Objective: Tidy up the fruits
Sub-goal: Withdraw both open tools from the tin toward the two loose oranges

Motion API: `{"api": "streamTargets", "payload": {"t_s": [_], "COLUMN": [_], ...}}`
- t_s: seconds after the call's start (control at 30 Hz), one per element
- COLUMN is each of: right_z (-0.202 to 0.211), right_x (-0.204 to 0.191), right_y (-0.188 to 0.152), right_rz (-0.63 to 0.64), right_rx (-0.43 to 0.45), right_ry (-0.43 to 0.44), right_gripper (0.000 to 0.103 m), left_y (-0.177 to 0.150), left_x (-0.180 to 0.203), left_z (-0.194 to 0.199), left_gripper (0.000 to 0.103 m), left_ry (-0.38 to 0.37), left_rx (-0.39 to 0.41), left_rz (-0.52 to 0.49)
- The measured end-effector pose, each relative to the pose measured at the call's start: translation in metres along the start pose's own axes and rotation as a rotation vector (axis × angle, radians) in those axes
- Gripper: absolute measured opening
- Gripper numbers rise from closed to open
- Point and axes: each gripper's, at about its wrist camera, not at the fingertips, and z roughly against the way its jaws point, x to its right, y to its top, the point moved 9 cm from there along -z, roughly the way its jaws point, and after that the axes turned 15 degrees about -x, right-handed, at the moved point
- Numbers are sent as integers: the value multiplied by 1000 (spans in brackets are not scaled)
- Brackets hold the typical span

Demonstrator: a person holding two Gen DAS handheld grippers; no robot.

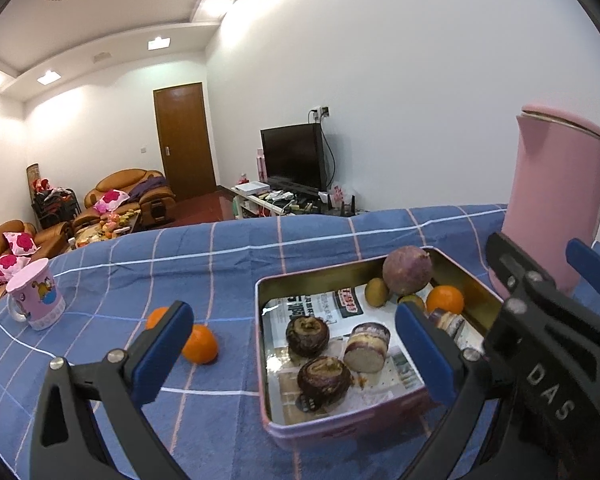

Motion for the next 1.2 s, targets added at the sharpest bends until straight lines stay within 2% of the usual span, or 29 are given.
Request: {"api": "streamTargets", "payload": {"t_s": [0.4, 0.67, 0.8, 1.03, 1.2], "right_z": [10, 6, 1, -7, -27], "right_x": [-19, -48, -74, -129, -178], "right_y": [-7, -7, -10, -16, -29], "right_rz": [-14, 28, 84, 221, 365], "right_rx": [-1, -7, -26, -55, -147], "right_ry": [29, 49, 76, 157, 219], "right_gripper": [84, 84, 84, 84, 84], "left_y": [-11, -11, -10, -13, -23], "left_x": [-17, -52, -84, -163, -217], "left_z": [7, -2, -10, -34, -48], "left_gripper": [103, 103, 103, 103, 103], "left_ry": [-15, 14, 53, 151, 229], "left_rx": [-8, -32, -51, -122, -185], "left_rz": [-34, -13, 11, 112, 197]}}
